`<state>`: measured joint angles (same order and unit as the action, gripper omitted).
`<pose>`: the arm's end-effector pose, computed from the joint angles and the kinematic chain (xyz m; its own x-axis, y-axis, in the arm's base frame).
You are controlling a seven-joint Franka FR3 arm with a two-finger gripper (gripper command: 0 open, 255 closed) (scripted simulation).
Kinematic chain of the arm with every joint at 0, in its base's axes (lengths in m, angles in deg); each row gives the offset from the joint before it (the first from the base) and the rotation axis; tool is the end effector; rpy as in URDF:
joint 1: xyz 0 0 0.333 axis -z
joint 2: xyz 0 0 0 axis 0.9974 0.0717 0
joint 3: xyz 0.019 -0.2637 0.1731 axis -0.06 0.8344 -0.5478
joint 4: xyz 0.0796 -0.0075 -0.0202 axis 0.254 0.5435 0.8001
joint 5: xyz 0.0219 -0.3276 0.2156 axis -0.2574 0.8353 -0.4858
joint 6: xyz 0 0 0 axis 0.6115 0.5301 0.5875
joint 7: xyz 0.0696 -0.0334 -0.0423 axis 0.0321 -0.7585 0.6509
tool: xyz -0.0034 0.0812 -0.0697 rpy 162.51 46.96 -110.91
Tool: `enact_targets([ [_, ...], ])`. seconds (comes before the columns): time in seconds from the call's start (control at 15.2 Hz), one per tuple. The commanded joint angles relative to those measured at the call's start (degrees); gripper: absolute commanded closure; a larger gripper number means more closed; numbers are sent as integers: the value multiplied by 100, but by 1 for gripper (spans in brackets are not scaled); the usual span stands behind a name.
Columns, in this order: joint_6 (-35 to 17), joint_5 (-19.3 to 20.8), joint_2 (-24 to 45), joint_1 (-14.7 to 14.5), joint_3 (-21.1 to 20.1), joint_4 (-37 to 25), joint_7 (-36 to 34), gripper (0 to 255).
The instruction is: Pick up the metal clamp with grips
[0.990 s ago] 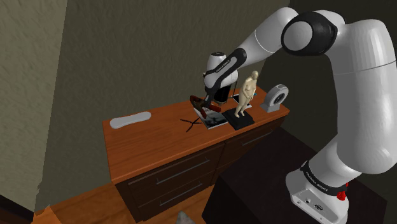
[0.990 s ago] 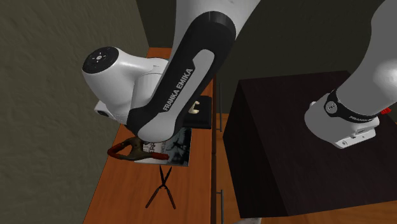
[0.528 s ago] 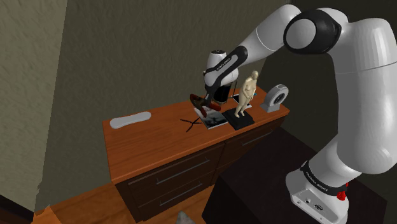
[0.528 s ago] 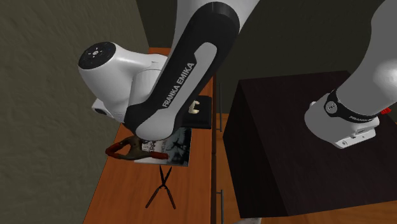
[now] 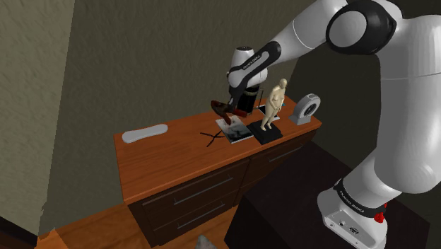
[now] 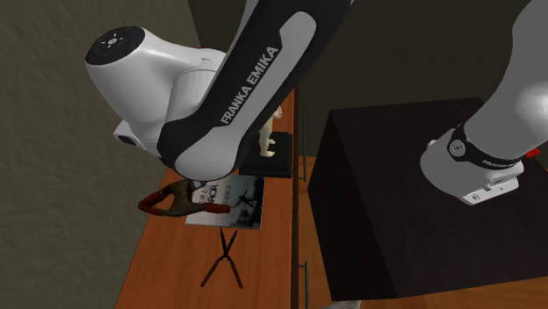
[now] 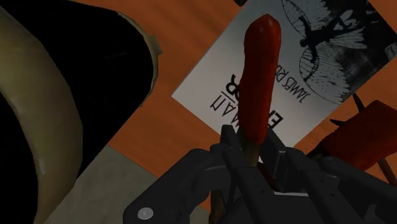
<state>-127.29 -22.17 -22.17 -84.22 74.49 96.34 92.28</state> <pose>0.6344 -0.0339 0.1849 0.9100 0.4147 0.0023 0.4143 -0.9093 0.0388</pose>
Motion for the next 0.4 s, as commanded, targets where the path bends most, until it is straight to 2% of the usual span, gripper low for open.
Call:
enact_targets([
  [0.0, 115, -1, -140, 1, 1, 24, 5, 255],
  [0.33, 282, -1, -324, 0, 1, 42, 11, 255],
])
